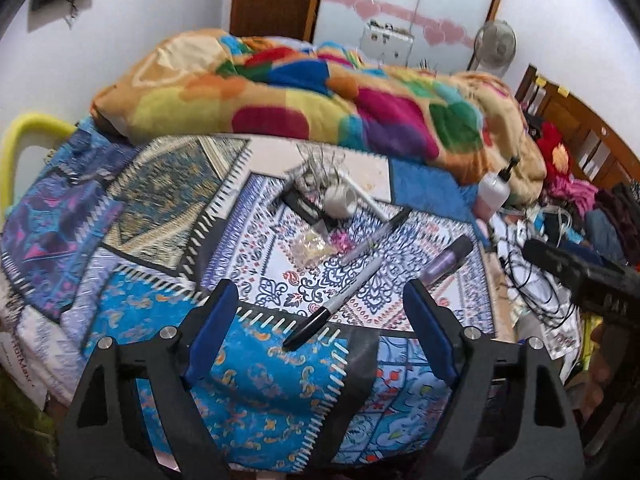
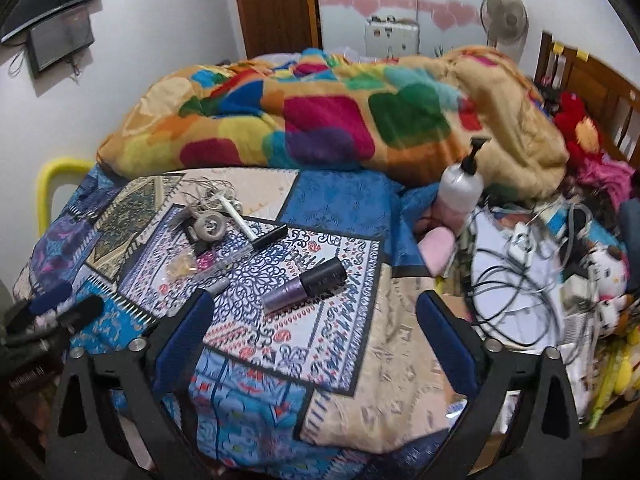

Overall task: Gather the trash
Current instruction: 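Grasp the black marker with the left tool while the right tool grasps the purple bottle, then lift the marker and purple bottle and carry both toward the white bin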

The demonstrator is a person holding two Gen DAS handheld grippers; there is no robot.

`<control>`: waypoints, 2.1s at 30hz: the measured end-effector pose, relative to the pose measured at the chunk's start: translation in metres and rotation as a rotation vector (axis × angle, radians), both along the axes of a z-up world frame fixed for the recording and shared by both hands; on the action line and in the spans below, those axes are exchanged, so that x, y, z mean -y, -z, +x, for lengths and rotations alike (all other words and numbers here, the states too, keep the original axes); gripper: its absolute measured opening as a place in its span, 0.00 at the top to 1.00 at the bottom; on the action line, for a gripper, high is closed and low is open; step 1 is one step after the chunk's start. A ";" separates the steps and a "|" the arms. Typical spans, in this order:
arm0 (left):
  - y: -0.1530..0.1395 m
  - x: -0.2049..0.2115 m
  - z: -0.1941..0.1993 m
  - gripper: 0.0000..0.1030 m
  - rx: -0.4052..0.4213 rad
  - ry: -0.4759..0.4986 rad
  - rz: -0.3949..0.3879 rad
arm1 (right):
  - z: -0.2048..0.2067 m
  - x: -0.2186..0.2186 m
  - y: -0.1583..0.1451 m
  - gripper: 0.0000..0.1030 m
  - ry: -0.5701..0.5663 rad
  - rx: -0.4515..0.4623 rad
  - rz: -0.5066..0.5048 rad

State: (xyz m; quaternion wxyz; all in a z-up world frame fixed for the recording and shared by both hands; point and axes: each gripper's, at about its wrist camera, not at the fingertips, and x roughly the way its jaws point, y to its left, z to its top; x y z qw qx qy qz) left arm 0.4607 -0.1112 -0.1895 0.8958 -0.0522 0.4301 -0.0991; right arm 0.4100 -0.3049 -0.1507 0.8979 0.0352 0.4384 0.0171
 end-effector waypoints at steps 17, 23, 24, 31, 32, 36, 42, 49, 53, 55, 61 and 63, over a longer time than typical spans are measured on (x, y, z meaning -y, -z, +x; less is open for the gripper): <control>0.074 0.027 0.042 0.66 -0.126 0.148 0.009 | 0.072 0.002 0.076 0.43 0.080 -0.161 0.126; 0.074 0.024 0.034 0.82 -0.157 0.150 -0.048 | 0.081 -0.012 0.085 0.56 0.060 -0.183 0.122; 0.075 0.026 0.033 0.85 -0.165 0.155 -0.057 | 0.082 -0.013 0.086 0.58 0.056 -0.187 0.119; 0.073 0.038 0.023 0.88 -0.171 0.171 -0.032 | 0.076 -0.018 0.088 0.77 -0.008 -0.190 0.062; 0.073 0.041 0.023 0.88 -0.167 0.173 -0.017 | 0.074 -0.017 0.088 0.77 -0.018 -0.190 0.053; 0.074 0.044 0.026 0.88 -0.150 0.158 0.000 | 0.067 -0.009 0.088 0.77 -0.038 -0.192 0.068; 0.076 0.052 0.035 0.88 -0.125 0.128 0.011 | 0.073 -0.009 0.089 0.77 -0.047 -0.193 0.073; 0.076 0.064 0.032 0.89 -0.087 0.164 0.108 | 0.077 -0.008 0.090 0.77 -0.062 -0.208 0.095; 0.077 0.066 0.029 0.90 -0.094 0.157 0.106 | 0.069 -0.006 0.085 0.77 -0.064 -0.217 0.116; 0.075 0.064 0.027 0.90 -0.117 0.154 0.079 | 0.062 -0.008 0.079 0.77 -0.069 -0.205 0.110; 0.052 0.057 0.006 0.90 -0.116 0.139 0.046 | 0.042 -0.016 0.048 0.77 -0.110 -0.158 0.099; 0.041 0.053 -0.001 0.90 -0.107 0.129 0.035 | 0.035 -0.018 0.036 0.77 -0.125 -0.138 0.094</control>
